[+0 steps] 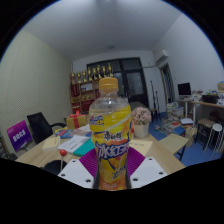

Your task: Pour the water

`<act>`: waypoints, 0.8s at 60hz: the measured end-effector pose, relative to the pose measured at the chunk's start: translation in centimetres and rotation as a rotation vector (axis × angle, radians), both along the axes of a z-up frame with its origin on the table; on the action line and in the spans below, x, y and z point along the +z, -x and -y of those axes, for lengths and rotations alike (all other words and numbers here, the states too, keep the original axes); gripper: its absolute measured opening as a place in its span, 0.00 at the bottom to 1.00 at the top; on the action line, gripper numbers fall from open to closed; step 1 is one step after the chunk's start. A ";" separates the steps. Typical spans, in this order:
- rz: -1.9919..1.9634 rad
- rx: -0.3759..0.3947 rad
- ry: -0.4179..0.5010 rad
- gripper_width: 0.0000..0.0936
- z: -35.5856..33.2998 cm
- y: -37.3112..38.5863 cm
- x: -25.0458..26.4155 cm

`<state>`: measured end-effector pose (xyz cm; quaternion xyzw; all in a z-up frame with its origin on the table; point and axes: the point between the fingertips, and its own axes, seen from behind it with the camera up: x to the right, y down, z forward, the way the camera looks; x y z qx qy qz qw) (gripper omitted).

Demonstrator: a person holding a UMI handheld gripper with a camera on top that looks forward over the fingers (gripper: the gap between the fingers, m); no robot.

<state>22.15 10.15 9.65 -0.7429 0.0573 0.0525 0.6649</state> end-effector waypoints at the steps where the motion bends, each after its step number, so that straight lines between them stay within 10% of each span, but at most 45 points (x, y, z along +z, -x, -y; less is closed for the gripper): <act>1: -0.002 0.001 0.010 0.38 -0.4 0.0 -0.5; 24: 0.125 0.071 0.074 0.40 -0.2 1.9 -3.9; 31: 0.122 0.070 0.076 0.59 -0.2 1.8 -3.9; 36: 0.118 0.073 0.108 0.91 0.8 1.4 -4.3; 48: 0.176 0.042 0.080 0.89 6.8 -0.6 -3.0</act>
